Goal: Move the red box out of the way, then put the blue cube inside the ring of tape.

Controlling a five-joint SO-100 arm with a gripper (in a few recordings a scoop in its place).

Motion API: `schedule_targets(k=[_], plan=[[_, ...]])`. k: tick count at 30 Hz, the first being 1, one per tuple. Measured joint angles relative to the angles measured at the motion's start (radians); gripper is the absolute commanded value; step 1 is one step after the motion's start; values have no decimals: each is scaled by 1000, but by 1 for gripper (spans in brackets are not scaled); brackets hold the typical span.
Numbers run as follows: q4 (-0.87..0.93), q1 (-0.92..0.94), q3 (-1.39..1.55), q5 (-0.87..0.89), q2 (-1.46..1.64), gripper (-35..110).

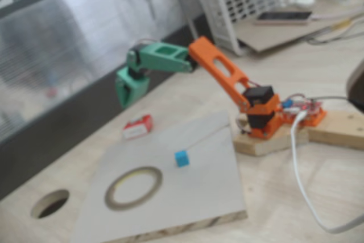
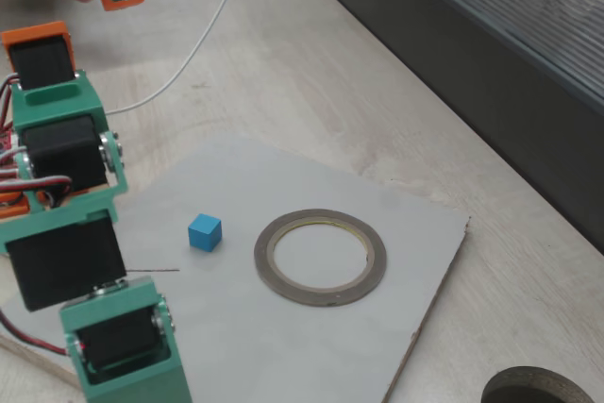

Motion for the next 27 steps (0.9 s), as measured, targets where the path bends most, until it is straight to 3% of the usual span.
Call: schedule_targets(k=[11, 27], plan=[[379, 2, 0, 8, 0, 1], [417, 2, -15, 8, -87, 1]])
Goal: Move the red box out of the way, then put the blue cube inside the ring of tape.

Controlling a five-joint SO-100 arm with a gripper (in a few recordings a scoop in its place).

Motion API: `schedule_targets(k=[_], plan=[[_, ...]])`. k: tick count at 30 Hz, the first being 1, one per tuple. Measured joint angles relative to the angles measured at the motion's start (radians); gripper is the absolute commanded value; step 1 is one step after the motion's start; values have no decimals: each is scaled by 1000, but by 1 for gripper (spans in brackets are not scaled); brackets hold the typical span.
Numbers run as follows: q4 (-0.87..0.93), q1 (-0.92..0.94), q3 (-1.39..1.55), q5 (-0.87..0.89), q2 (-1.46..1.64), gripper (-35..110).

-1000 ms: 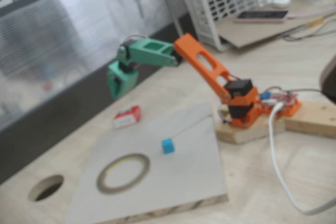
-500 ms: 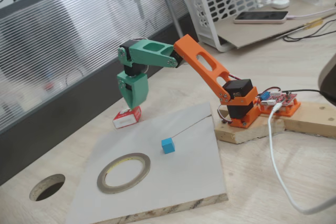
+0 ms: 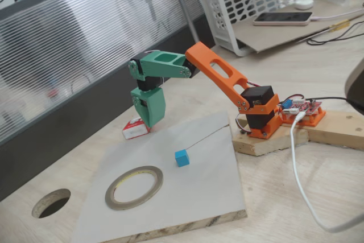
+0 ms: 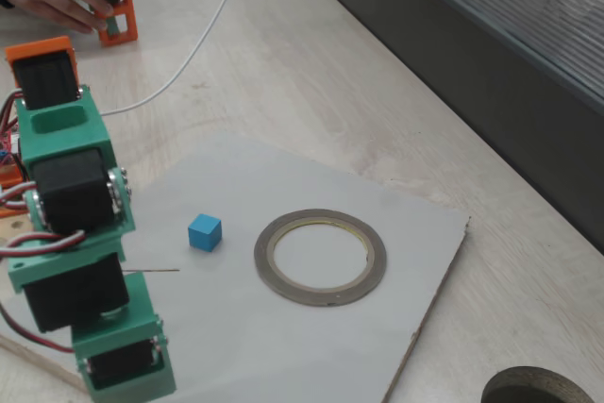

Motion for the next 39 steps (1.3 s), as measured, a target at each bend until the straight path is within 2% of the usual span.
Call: schedule_targets(k=[18, 22, 28, 39], plan=[[2, 0, -249, -8, -133, 1], [-121, 0, -281, -8, -140, 1], [-437, -2, -282, -8, -172, 1], [-476, -3, -282, -8, -199, 1]])
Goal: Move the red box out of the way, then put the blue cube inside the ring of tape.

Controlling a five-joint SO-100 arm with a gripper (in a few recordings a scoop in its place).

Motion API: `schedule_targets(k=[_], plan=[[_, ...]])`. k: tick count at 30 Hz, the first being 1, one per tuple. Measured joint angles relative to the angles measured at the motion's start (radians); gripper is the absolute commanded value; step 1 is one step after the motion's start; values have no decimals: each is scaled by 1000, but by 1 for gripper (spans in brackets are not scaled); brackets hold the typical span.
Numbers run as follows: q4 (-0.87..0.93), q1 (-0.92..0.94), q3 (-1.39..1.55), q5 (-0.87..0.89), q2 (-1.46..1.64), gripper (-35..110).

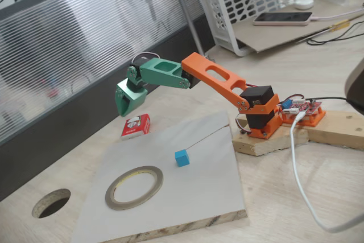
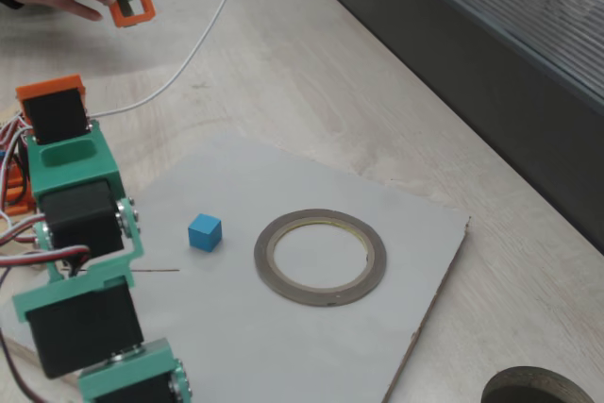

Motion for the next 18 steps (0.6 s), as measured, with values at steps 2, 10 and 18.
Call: schedule_targets(k=[2, 10, 18], plan=[[40, 0, 0, 0, 0, 1], [227, 3, 0, 0, 0, 1], [486, 2, 0, 8, 75, 1]])
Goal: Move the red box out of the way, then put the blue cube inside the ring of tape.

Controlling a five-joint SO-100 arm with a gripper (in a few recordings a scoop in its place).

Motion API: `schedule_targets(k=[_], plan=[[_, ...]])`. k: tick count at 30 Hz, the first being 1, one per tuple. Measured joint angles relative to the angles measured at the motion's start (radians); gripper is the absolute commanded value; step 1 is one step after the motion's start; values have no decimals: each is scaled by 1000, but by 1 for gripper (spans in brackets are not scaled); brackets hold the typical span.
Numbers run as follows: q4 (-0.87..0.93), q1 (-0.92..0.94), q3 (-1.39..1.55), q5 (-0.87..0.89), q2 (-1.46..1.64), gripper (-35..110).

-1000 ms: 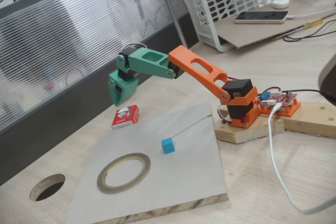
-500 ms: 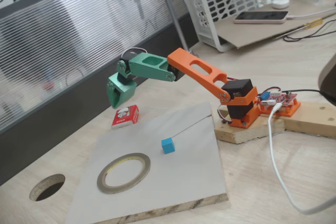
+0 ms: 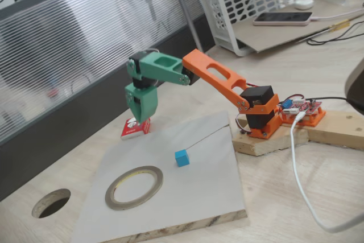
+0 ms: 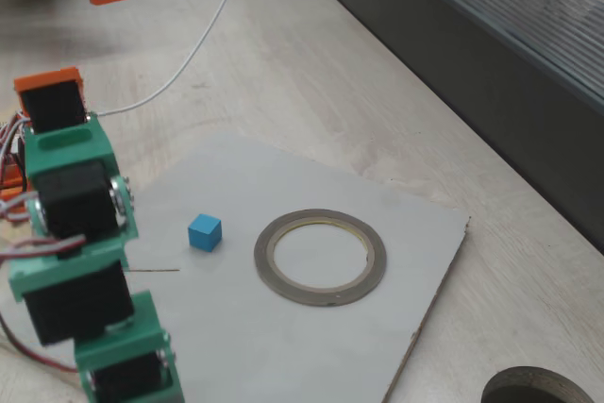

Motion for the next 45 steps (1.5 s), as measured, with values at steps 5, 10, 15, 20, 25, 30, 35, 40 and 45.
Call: schedule_targets(k=[5, 10, 15, 20, 25, 30, 35, 40, 45], plan=[[187, 0, -6, 0, 29, 1], [307, 2, -6, 0, 29, 1], [339, 2, -6, -2, 29, 1], [339, 2, -6, -8, 29, 1], [339, -60, -5, -8, 64, 1], [342, -195, 46, -8, 152, 1], [342, -348, 209, -8, 212, 1], [339, -451, 371, 0, 342, 1], [339, -485, 555, -6, 522, 1]])
